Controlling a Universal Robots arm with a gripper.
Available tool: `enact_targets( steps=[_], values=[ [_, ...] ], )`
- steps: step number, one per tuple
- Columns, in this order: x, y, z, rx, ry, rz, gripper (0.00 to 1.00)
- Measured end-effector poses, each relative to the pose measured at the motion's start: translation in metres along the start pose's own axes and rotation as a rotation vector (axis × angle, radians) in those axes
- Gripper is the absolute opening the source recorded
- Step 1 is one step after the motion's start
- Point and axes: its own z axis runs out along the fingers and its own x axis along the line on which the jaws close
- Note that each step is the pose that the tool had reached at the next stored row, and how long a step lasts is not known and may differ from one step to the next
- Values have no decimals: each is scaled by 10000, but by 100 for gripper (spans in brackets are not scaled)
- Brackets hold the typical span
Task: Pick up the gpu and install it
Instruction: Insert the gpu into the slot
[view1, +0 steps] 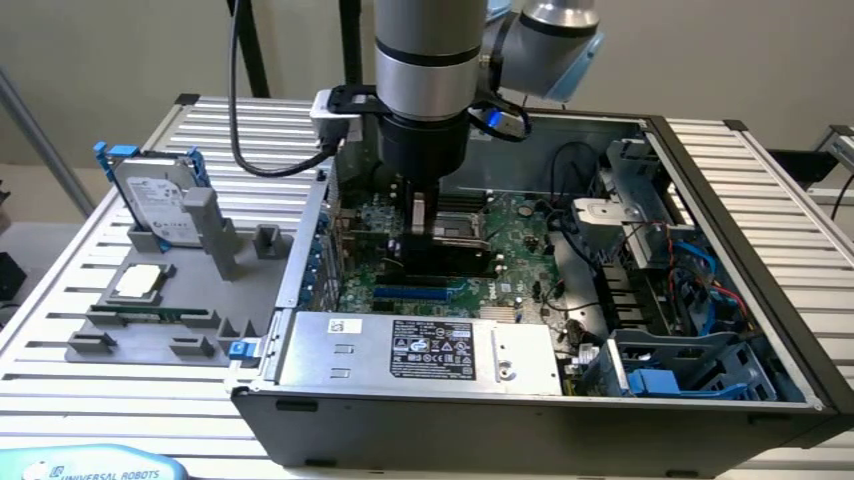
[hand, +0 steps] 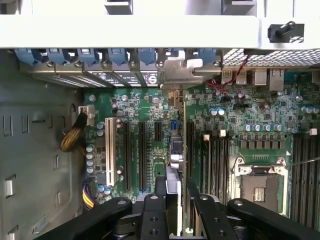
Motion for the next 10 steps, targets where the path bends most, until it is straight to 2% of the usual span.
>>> enact_targets(
  steps=[5, 10],
  values=[
    [9, 20, 81, 90, -2, 10, 27],
    [11, 56, 123, 106, -3, 19, 27]
  ],
)
